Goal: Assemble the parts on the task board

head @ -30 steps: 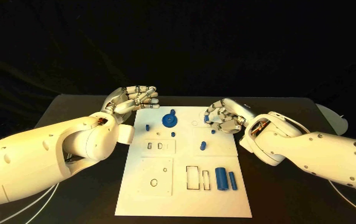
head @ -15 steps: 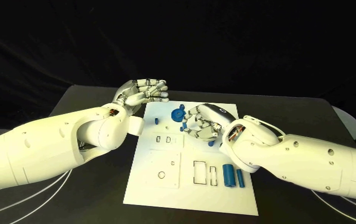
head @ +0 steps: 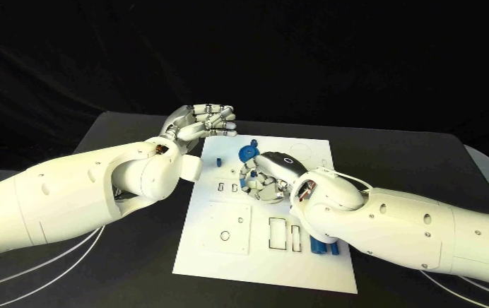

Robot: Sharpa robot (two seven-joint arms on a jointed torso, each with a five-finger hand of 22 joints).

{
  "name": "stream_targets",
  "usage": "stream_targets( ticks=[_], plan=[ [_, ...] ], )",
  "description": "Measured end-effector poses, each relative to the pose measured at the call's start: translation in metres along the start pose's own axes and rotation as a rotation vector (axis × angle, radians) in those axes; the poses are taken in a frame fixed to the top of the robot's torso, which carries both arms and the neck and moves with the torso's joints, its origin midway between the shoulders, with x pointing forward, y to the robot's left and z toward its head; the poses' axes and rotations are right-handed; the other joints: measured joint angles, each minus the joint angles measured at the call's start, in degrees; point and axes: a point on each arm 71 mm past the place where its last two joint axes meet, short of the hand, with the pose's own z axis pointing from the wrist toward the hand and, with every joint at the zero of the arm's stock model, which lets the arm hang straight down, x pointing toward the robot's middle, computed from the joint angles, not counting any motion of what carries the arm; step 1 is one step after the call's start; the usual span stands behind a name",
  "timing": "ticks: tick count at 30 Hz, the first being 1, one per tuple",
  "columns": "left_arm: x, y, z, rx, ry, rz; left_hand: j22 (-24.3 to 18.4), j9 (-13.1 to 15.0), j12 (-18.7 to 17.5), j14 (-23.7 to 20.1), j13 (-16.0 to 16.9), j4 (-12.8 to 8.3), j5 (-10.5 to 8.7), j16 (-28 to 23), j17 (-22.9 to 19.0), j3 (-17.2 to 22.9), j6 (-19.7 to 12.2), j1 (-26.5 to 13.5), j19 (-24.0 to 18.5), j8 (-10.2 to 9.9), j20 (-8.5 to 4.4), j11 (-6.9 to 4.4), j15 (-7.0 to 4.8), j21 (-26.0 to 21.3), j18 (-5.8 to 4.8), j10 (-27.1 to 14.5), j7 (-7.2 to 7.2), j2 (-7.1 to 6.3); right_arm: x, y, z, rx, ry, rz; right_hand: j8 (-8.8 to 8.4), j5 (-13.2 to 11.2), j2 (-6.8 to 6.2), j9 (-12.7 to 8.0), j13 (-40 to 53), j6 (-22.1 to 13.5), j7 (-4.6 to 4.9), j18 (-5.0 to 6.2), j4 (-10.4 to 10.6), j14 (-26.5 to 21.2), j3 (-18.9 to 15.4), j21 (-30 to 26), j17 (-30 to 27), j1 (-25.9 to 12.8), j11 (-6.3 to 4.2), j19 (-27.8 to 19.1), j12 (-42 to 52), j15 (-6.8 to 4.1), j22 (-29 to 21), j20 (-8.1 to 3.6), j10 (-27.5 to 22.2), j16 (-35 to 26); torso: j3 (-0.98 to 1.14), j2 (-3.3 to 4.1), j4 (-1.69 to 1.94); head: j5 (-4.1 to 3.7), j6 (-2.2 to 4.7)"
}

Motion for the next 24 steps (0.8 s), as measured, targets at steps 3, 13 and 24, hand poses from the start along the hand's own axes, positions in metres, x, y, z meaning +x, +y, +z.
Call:
stream_targets(
  ticks=[3,13,24],
  plan=[
    [0.0001,-0.0001,-0.0001,0.0,0.0,0.0,0.0,0.0,0.0,0.0,0.0,0.0,0.0,0.0,0.1,0.0,0.0,0.0,0.0,0.0,0.0,0.0,0.0,0.0,0.0,0.0,0.0,0.0,0.0024,0.0004,0.0018,0.003,0.005,-0.014,0.0,-0.1,-0.02,0.0,0.0,0.0,0.0,0.0,0.0,0.0,0.0,0.0,0.0,-0.3,0.0,0.0,0.0,0.0,0.0,0.0,0.0,0.0,0.05,0.01,0.0,0.1,-0.13],
    [-0.0002,-0.0003,-0.0005,-0.001,0.0,0.0,0.0,0.0,0.0,0.0,0.0,0.0,0.0,0.0,0.1,0.0,0.0,0.0,-0.1,0.0,-0.13,0.0,0.0,0.2,0.01,0.0,0.0,0.0,0.0096,0.0016,0.005,0.009,0.021,-0.041,0.0,-0.2,-0.39,0.0,0.0,0.0,-0.01,0.0,0.0,0.0,0.0,0.0,0.0,-0.7,0.0,0.0,0.0,0.0,0.0,0.0,0.0,0.0,0.12,0.01,-0.02,0.24,-0.42],
    [-0.0004,-0.0003,-0.0008,-0.002,0.0,0.0,0.0,0.0,0.0,0.0,0.0,0.0,0.0,0.0,0.1,0.0,0.0,0.0,-0.2,0.0,-0.21,0.0,0.0,0.2,0.01,0.0,0.0,0.0,0.0108,0.0017,0.0069,0.009,0.02,-0.054,0.0,-0.2,-0.55,0.0,0.0,0.0,-0.02,0.0,0.0,0.0,0.0,0.0,0.0,-0.8,0.0,0.0,0.0,0.0,0.0,0.0,0.0,0.0,0.09,-0.02,-0.01,0.23,-0.69]
  ],
)
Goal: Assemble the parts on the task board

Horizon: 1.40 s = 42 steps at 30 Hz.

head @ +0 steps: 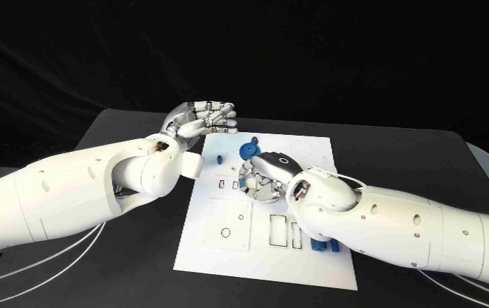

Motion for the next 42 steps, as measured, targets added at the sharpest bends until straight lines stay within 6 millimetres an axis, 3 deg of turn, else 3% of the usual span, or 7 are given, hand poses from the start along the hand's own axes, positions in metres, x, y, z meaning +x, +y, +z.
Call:
stream_targets(
  ticks=[24,27,42],
  plan=[
    [-0.0013,0.0,-0.0005,-0.002,-0.002,0.001,0.0,0.0,-0.2,0.0,0.0,0.0,0.0,0.0,0.1,0.0,0.0,-0.2,-0.2,0.0,0.21,0.0,0.0,0.0,0.0,0.0,0.0,-0.23,0.0017,0.0006,0.001,0.002,0.0,-0.02,1.33,-0.3,-1.41,1.3,0.0,-0.4,-0.18,0.0,0.6,0.0,-0.6,-0.2,0.0,-1.9,-0.27,0.0,-0.7,0.0,0.0,0.0,-0.3,0.0,-0.07,-0.04,0.04,-0.05,-0.1],
    [-0.0014,0.0,-0.0005,-0.003,-0.002,0.001,0.0,0.0,-0.2,0.0,0.0,0.0,0.0,0.0,0.1,0.0,0.0,-0.2,-0.2,0.0,0.21,0.0,0.0,0.0,0.0,0.0,0.0,-0.23,0.0023,0.0008,0.0008,0.002,0.0,-0.02,0.98,-0.3,-1.53,1.3,0.0,-1.4,0.34,0.0,0.6,0.0,-0.6,-0.5,0.0,-2.3,0.11,0.0,-1.1,0.0,0.0,0.0,-0.7,0.0,-0.05,-0.04,0.04,-0.05,-0.1],
    [-0.0018,0.0001,-0.0007,-0.005,-0.003,0.001,0.0,0.0,-0.2,0.0,0.0,0.0,0.0,0.0,0.1,0.0,0.0,-0.2,-0.2,0.0,0.21,0.0,0.0,0.0,0.0,0.0,0.0,-0.23,0.0048,-0.0004,0.0004,0.011,0.005,-0.024,-0.12,-0.8,-2.38,0.6,0.0,-3.1,1.09,0.0,0.9,0.0,-0.9,-0.8,0.0,-3.2,0.72,0.0,-1.9,0.0,0.0,0.0,-1.3,0.0,-0.04,-0.04,0.04,-0.03,-0.01]
  ],
)
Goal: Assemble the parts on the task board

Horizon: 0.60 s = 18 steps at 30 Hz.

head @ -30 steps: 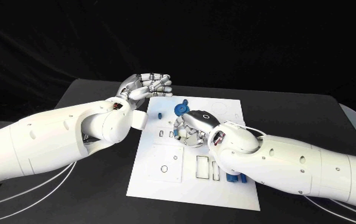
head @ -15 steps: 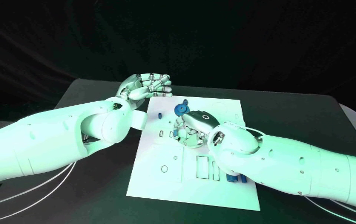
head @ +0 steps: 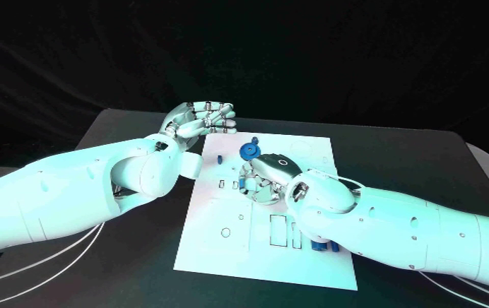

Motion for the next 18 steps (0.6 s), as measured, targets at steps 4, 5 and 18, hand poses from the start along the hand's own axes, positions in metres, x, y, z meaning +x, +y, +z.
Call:
stream_targets(
  ticks=[4,5,18],
  plan=[
    [0.0,0.0,0.0,-0.001,0.0,0.0,0.0,0.0,0.0,0.0,0.0,0.0,0.0,0.0,0.0,0.0,0.0,0.0,0.0,0.0,0.0,0.0,0.0,0.0,0.0,0.0,0.0,0.0,0.0002,0.0002,0.0001,0.0,0.0,0.0,-0.03,-0.2,-0.22,-0.1,0.0,-0.2,0.2,0.0,0.2,-0.1,-0.2,-0.2,0.0,-0.2,0.21,0.0,0.0,0.37,0.0,0.0,-0.2,0.0,0.0,0.0,0.0,0.01,0.0],
    [0.0,0.0,0.0,-0.001,0.0,0.0,0.0,0.0,0.0,0.0,0.0,0.0,0.0,0.0,0.0,0.0,0.0,0.0,0.0,0.0,0.0,0.0,0.0,0.0,0.0,0.0,0.0,0.0,0.0002,0.0003,0.0001,0.0,0.0,0.0,-0.28,-0.2,-0.22,-0.2,0.0,-0.4,0.38,0.0,0.2,0.0,-0.2,-0.2,0.0,-0.2,0.42,0.0,-0.2,0.43,0.0,0.0,-0.4,0.0,0.0,0.0,0.0,0.01,0.02],
    [0.0011,0.0012,0.0026,-0.002,0.0,0.0,0.0,0.0,0.0,0.0,0.0,0.2,0.0,0.0,0.0,0.2,0.0,0.0,0.0,0.0,0.0,0.0,0.0,0.0,0.0,0.0,0.0,0.0,0.0007,0.001,-0.0003,-0.002,-0.002,0.002,-1.25,-4.3,-1.58,-0.7,0.0,-2.4,0.94,0.0,1.7,-0.2,-1.7,-0.7,0.0,-1.6,0.92,0.0,-1.0,1.03,0.0,0.84,-1.7,-0.2,-0.07,0.06,-0.03,-0.21,0.08]
  ],
)
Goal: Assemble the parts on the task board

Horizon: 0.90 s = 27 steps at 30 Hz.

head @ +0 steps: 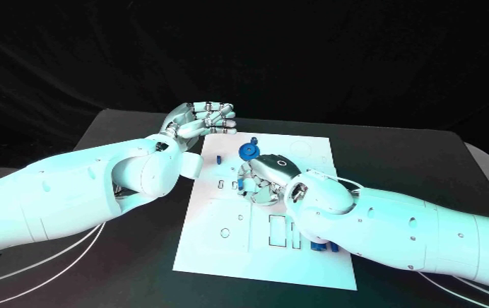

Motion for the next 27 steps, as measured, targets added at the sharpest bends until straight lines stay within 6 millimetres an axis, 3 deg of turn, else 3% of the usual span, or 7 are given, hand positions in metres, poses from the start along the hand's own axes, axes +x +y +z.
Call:
stream_targets(
  ticks=[7,10,14,17,20,23,27],
  plan=[
    [0.0,0.001,0.001,-0.001,-0.001,0.0,0.0,0.0,0.0,0.0,0.0,0.0,0.0,0.0,0.0,0.0,0.0,0.0,0.0,0.0,0.0,0.0,0.0,0.0,-0.01,0.0,0.0,0.0,0.0,0.0,-0.002,-0.001,-0.008,0.004,-0.6,-0.6,-0.6,-0.3,0.0,-1.1,0.2,0.0,0.9,0.2,-1.7,-0.2,0.0,-0.6,0.41,0.0,-0.5,0.21,0.0,0.0,-0.4,0.0,0.03,-0.02,0.0,-0.08,-0.14],
    [-0.001,0.001,0.001,-0.002,-0.002,0.002,0.0,0.0,0.0,0.0,0.0,0.0,0.0,0.0,0.1,0.0,0.0,0.0,0.0,0.0,0.0,0.0,0.0,0.0,0.0,0.0,0.0,0.0,-0.002,0.0,-0.005,-0.005,-0.024,0.01,-1.43,0.5,-0.76,-0.6,0.0,-2.7,0.61,0.0,2.1,0.2,-5.1,-0.2,0.0,-0.8,0.61,0.0,-0.5,0.64,0.0,0.42,-1.0,0.0,0.03,-0.06,0.06,-0.08,-0.15],
    [-0.004,0.001,0.002,-0.007,-0.004,0.012,0.2,0.0,0.0,0.1,0.0,0.0,0.0,0.3,0.4,0.0,0.0,-0.4,0.0,0.0,0.0,-0.31,-0.09,0.6,0.0,0.5,0.0,-0.36,-0.008,-0.002,-0.014,-0.016,-0.066,0.025,-1.84,0.9,1.23,-1.5,0.0,-4.2,1.33,0.0,5.1,0.2,-14.0,-0.6,0.0,2.7,1.13,0.1,-0.7,1.27,0.0,0.93,-1.5,0.0,0.09,-0.16,0.09,0.03,-0.15],
    [-0.008,0.003,0.003,-0.015,-0.004,0.037,1.1,0.0,0.7,3.3,0.5,0.1,-0.22,2.3,1.8,-0.1,0.0,-1.2,1.3,0.0,-0.8,-1.12,-1.13,2.4,0.0,3.7,0.0,-1.23,-0.02,-0.006,-0.023,-0.036,-0.115,0.043,-2.44,0.9,2.4,-1.9,0.0,-5.4,1.63,0.01,5.6,0.1,-16.3,-1.7,0.0,4.3,1.56,-0.1,-1.2,1.35,0.0,1.13,-2.0,0.0,0.1,-0.29,0.03,0.19,0.18],
    [-0.013,0.005,0.006,-0.029,0.001,0.081,2.8,0.2,2.1,7.8,1.3,0.8,-0.24,6.1,4.7,-0.5,0.5,-2.8,3.9,0.2,-2.42,-2.43,-2.87,5.7,-0.01,7.5,-0.54,-1.61,-0.038,-0.015,-0.031,-0.057,-0.165,0.079,-2.39,1.4,3.97,-2.0,0.0,-5.2,1.57,0.01,5.4,0.1,-16.1,-2.8,0.0,5.8,1.57,-0.1,-1.2,1.35,0.0,1.13,-2.1,-0.3,0.1,-0.56,-0.11,0.39,0.46],
    [-0.017,0.007,0.007,-0.055,0.017,0.133,4.5,1.0,3.6,12.0,2.1,0.9,-0.24,11.0,8.0,-1.1,2.3,-4.5,5.9,1.4,-3.61,-3.36,-4.09,8.9,-0.01,10.4,-1.24,-1.88,-0.058,-0.028,-0.038,-0.058,-0.204,0.139,-1.17,1.4,4.53,-1.7,0.0,-3.5,1.13,0.0,5.4,0.1,-15.6,-3.0,0.0,6.4,1.43,-0.1,-1.2,1.34,0.0,1.13,-2.3,-0.4,0.13,-0.97,-0.3,0.55,0.57],
    [-0.02,0.012,0.008,-0.114,0.056,0.214,10.8,2.9,9.7,17.5,6.8,0.8,-0.24,29.4,22.2,-3.7,4.5,-10.7,9.3,3.7,-6.16,-5.33,-6.25,19.3,-0.02,14.8,-2.68,-0.75,-0.085,-0.05,-0.051,-0.033,-0.246,0.23,-0.01,2.1,4.58,-1.5,0.0,-2.2,0.63,0.0,5.5,0.1,-15.5,-2.9,0.0,6.4,1.11,-0.1,-1.2,1.34,0.0,1.13,-1.9,-0.4,0.2,-1.64,-0.52,0.81,0.47]
  ],
)
